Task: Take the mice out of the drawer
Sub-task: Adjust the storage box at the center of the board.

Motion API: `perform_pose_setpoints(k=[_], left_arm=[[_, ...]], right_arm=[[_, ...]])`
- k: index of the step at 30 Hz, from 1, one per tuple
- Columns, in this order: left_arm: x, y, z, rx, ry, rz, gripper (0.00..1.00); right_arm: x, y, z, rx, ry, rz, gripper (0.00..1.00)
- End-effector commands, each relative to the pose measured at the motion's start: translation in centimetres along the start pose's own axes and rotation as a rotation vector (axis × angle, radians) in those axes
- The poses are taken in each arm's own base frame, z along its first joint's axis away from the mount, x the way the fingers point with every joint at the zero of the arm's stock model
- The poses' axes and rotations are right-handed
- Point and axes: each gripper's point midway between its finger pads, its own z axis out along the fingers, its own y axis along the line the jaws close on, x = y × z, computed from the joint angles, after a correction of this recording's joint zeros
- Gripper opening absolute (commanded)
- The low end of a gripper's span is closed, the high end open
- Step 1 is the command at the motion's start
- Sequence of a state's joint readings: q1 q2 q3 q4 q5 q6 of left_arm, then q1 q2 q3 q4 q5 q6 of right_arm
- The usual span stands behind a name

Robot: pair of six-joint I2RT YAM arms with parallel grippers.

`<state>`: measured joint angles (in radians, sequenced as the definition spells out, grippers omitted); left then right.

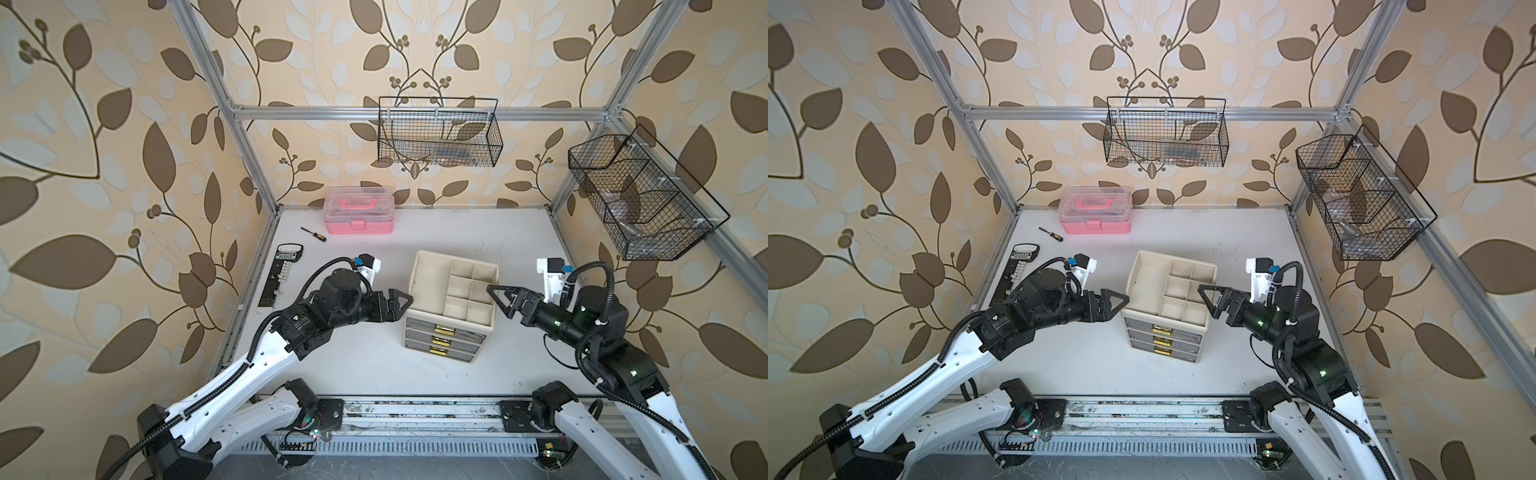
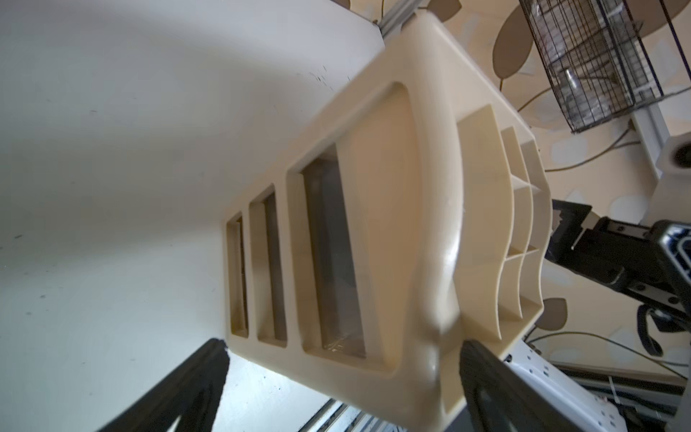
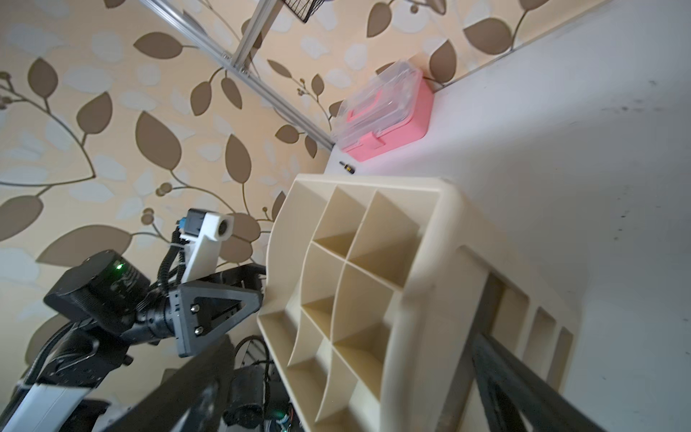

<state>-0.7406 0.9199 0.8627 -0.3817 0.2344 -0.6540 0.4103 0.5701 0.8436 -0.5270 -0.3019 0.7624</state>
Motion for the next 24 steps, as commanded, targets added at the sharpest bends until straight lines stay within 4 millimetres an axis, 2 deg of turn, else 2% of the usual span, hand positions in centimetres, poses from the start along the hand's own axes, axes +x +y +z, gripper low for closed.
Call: perform_pose_setpoints(k=[1,3,8,13,18,20,24], left_arm=[[-1.3,-2.4,0.2,0.060,-0.052,0.033,0.99],[-1.1,-2.4,0.6,0.055,-0.041,0.036,0.99],[-1.0,-2.2,0.7,0.048,-0.057,0.043,0.99],[-1.3,-0.5,-0.2,-0.051,-0.096,0.035,0.99],[-1.6,0.9,-1.0,-0.129,-0.127,0.029,0.99],[-1.8,1.6,-1.3,-0.164,-0.147,-0.026,0.98],[-1.8,2.2,-1.3,-0.201,-0.153,-0.029,0.98]], right_arm=[[0.0,0.5,2.0,0.005,0.005,0.026,1.00],[-0.2,1.2,2.8,-0.016,0.016,0.017,1.00],[-0.5,1.1,4.9,-0.032,0.027,0.018,1.00],[-1.4,2.0,8.1,-0.094,0.048,0.009,0.99],[-3.2,3.0,11.4,-0.127,0.063,-0.013,0.98],[-3.9,3.6,12.9,-0.151,0.075,-0.020,0.97],[-5.5,4.4,15.7,-0.168,0.082,-0.043,0.97]])
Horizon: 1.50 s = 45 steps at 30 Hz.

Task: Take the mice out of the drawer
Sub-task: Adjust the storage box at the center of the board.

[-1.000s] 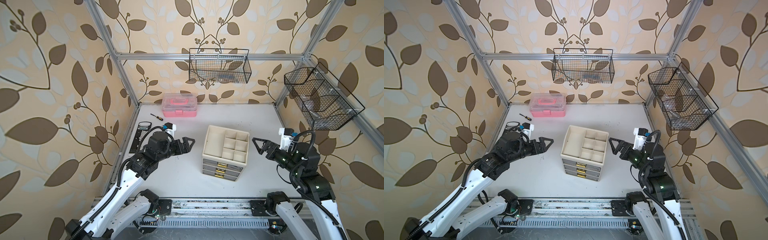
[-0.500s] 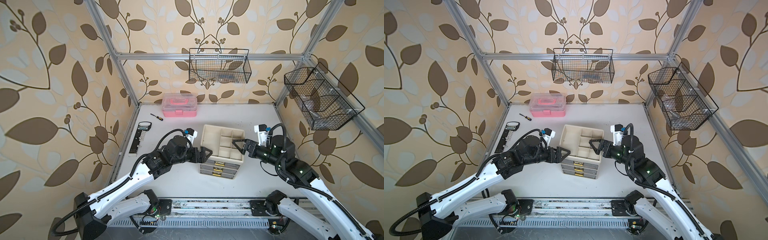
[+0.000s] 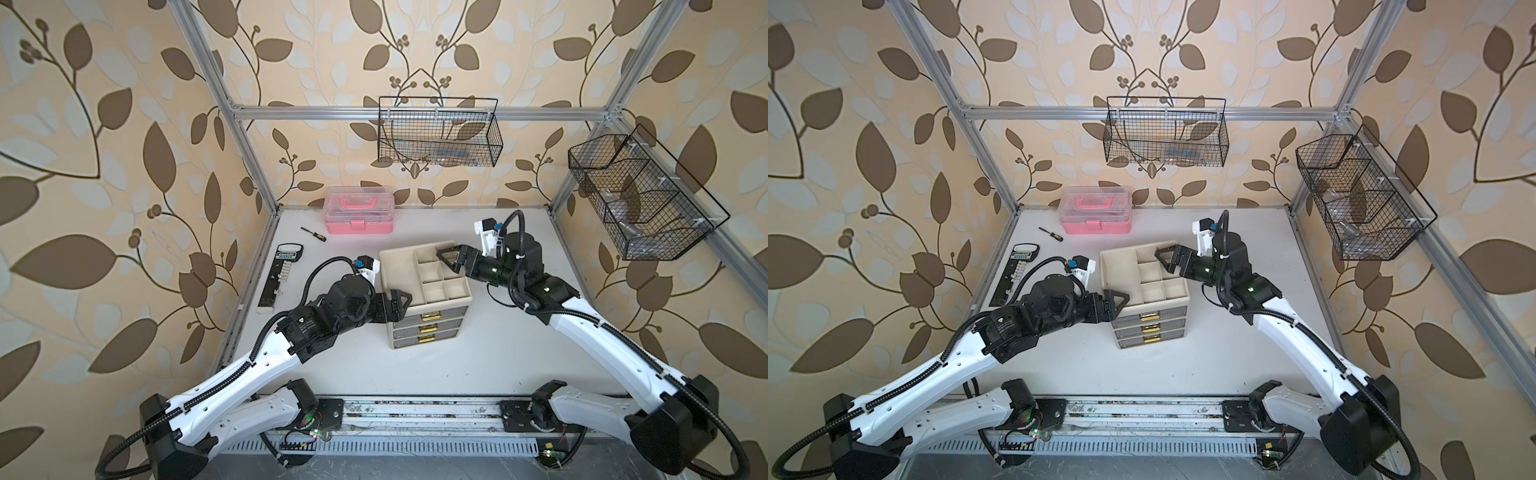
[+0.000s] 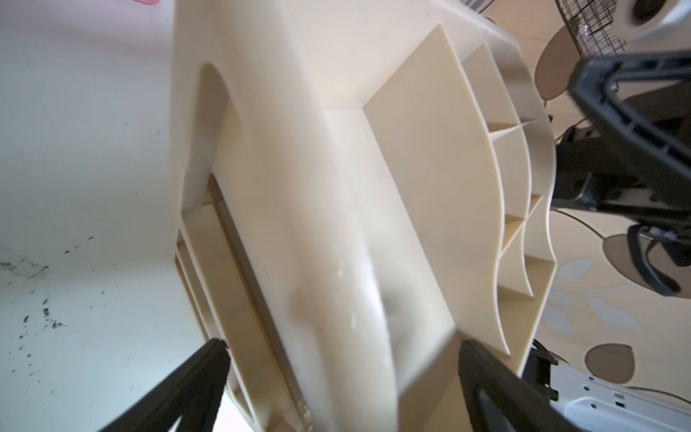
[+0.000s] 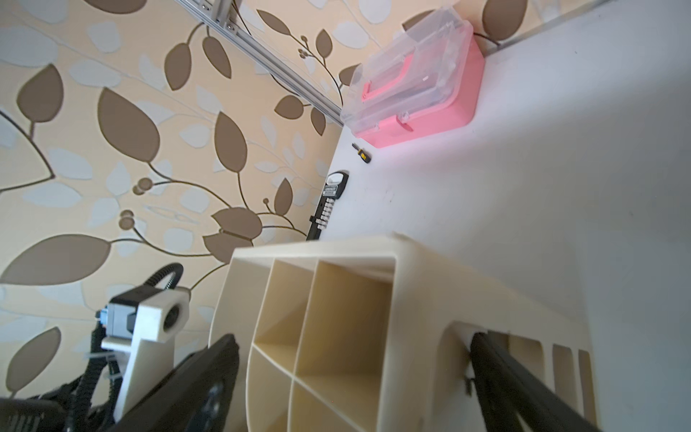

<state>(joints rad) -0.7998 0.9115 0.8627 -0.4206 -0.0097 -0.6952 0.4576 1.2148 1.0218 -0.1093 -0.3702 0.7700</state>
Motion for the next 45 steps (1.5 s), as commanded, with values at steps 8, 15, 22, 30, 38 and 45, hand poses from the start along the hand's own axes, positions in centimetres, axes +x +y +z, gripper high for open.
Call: perform_pose_setpoints(k=[8,15,22,30,38,45], left_arm=[[-3.3,3.2,-4.7,-0.249,-0.147,-0.047,0.99],[-7.3,3.8,-10.5,-0.405,-0.254,0.120,0.99],[-10.4,-0.6,-8.3,-0.389,-0.130,0.360,0.97],[-10.4,-1.6,-2.9,-0.413,0.092,0.515,0.91],[-11.4,0.3,-0.5,-0.415,0.213,0.522,0.77],[-11.4,2.4,0.9,-0.468,0.278,0.512,0.63]], right_arm=[[-5.3,0.2,-0.2,-0.028,-0.048,-0.035,1.00],[-1.8,-3.1,-7.4,0.121,-0.062,-0.009,1.00],[4.7,-4.1,-12.5,0.186,-0.018,0.024,0.95],[11.1,-3.9,-10.5,0.183,0.104,-0.034,0.84],[12.2,-3.8,-7.5,0.146,0.114,-0.063,0.71],[10.4,-4.9,-6.0,0.150,0.080,-0.037,0.60]])
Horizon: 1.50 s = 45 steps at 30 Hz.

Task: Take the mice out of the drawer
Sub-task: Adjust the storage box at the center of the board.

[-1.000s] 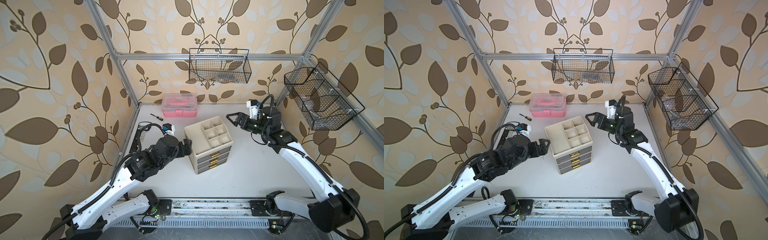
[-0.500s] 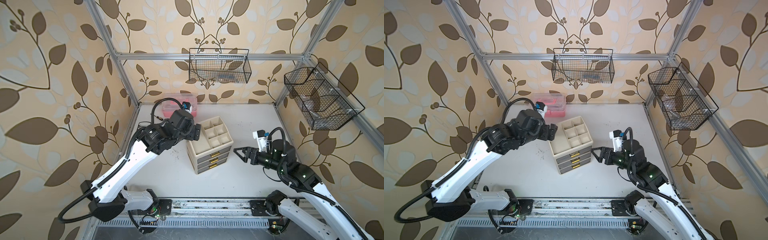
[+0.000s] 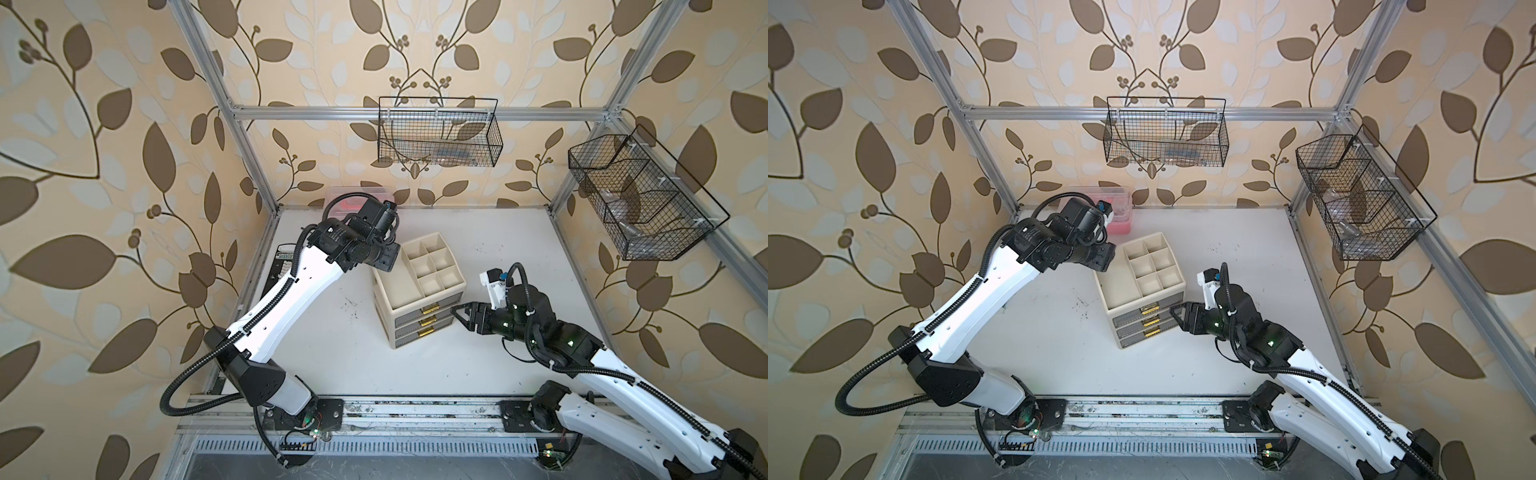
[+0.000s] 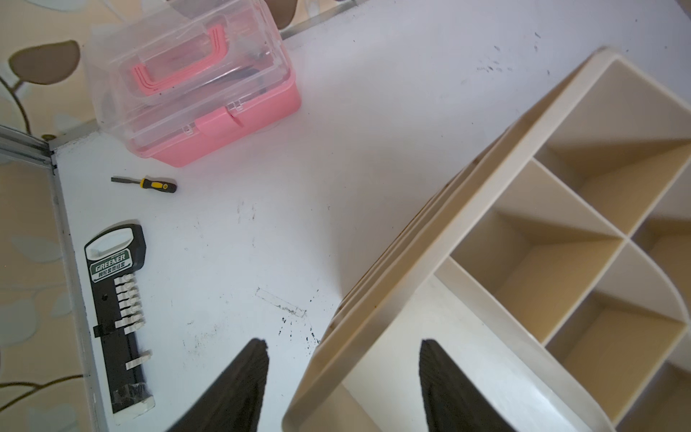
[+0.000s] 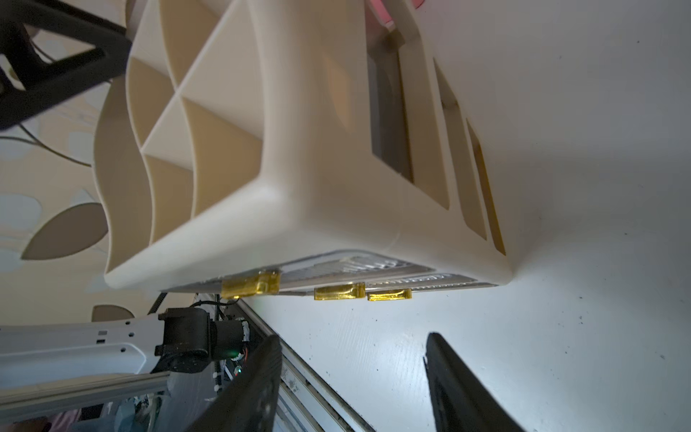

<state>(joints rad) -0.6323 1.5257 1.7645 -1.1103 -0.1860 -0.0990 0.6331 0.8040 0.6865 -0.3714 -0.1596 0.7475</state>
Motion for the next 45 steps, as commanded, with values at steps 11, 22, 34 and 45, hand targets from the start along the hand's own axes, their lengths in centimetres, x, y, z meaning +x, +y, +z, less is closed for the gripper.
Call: perform_pose_setpoints(k=[11,22,34,45], left_arm=[[1.9,2.2,0.5,-0.079,0.115,-0.042,0.41],[3.2,3.7,-0.2,-0.167,0.135,-0.178,0.29],[2.1,4.7,1.0,-0.253,0.132,-0.205,0.23],[3.2,5.0,1.1,-0.266,0.153,-0.219,0.10]], right_arm=[[-5.9,0.4,3.0,-0.059,-0.083,-0.006,0.51],[-11.0,1.9,8.8,-0.165,-0.069,-0.038,0.54],[-5.8,-5.9,8.7,-0.144,0.008,0.143,0.58],[-1.0,-6.2,11.5,-0.294,0.028,0.253,0.59]])
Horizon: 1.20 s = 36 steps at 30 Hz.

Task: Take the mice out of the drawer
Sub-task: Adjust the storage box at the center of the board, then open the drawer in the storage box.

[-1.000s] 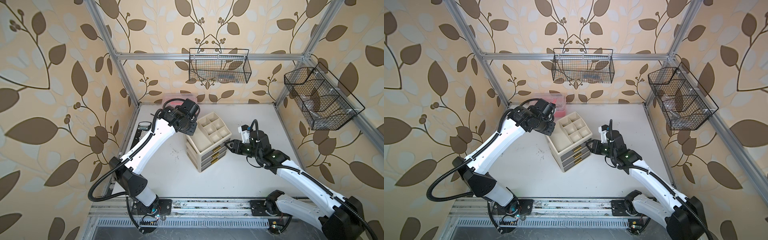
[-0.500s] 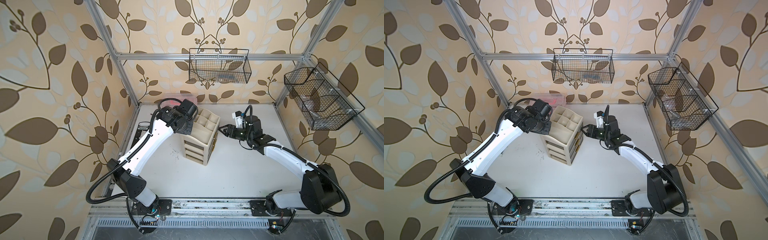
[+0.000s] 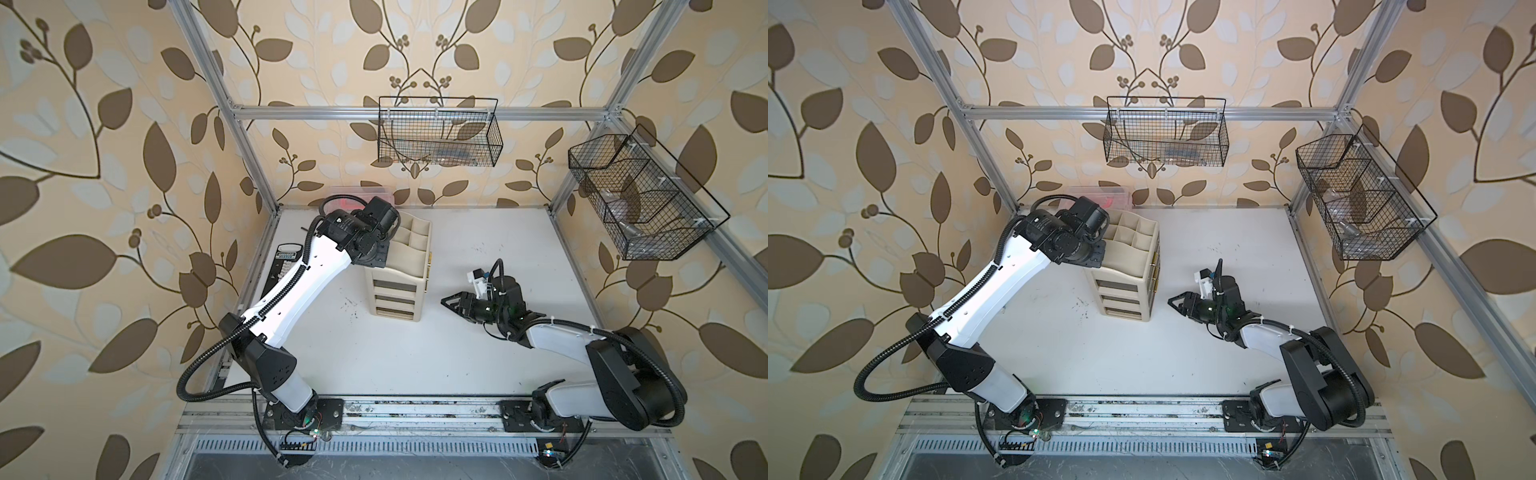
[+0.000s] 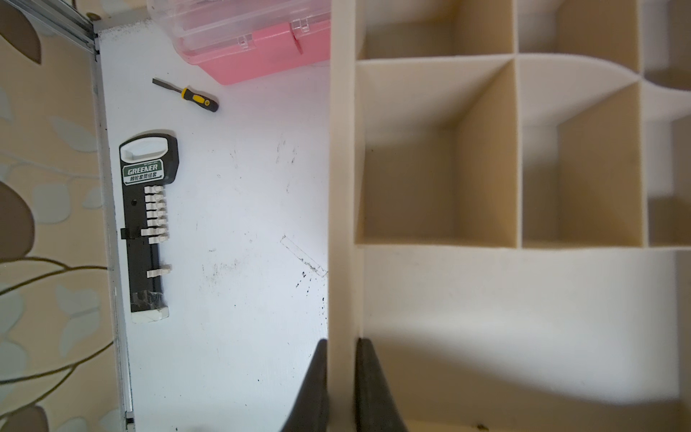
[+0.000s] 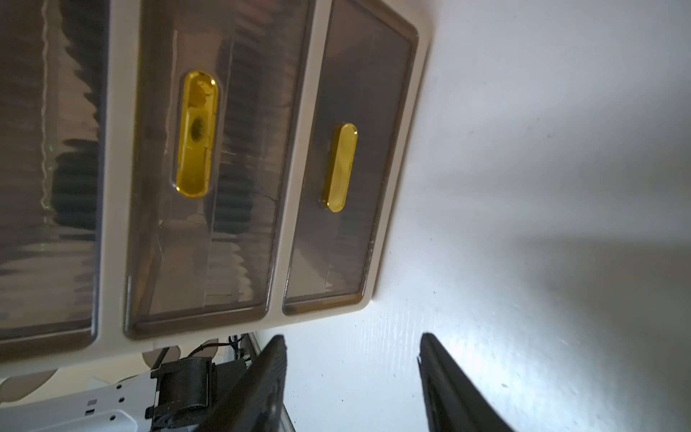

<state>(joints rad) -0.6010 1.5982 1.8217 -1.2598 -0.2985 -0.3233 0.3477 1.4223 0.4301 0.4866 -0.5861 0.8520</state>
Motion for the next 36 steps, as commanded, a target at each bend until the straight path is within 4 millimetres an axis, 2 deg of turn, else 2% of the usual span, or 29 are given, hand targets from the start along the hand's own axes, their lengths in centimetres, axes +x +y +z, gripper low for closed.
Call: perform_pose_setpoints(k=[1,7,10,17,22,36], left_arm=[[0.8,1.8,0.3,-0.084,0.019,-0.009,0.09],[1.0,1.6,0.0,-0.061,0.020,-0.012,0.03],[1.0,1.6,0.1,-0.064,0.026,-0.012,0.01],[1.0,1.7,0.3,-0.079,0.033,-0.005,0.00],[0.9,1.9,0.2,-0.092,0.029,-0.006,0.00],[1.1,2.2,0.2,-0.103,0.033,-0.016,0.00]], right_arm=[[-2.1,3.0,0.7,-0.157,-0.060,-0.007,0.59],[-3.9,3.4,2.9,-0.218,-0.089,0.039,0.56],[-4.0,3.1,4.5,-0.215,-0.073,0.049,0.53],[-4.4,3.1,6.4,-0.277,-0.069,0.094,0.44],[-4.4,1.3,6.7,-0.249,-0.080,0.123,0.40],[-4.3,0.9,8.1,-0.303,-0.057,0.130,0.33]])
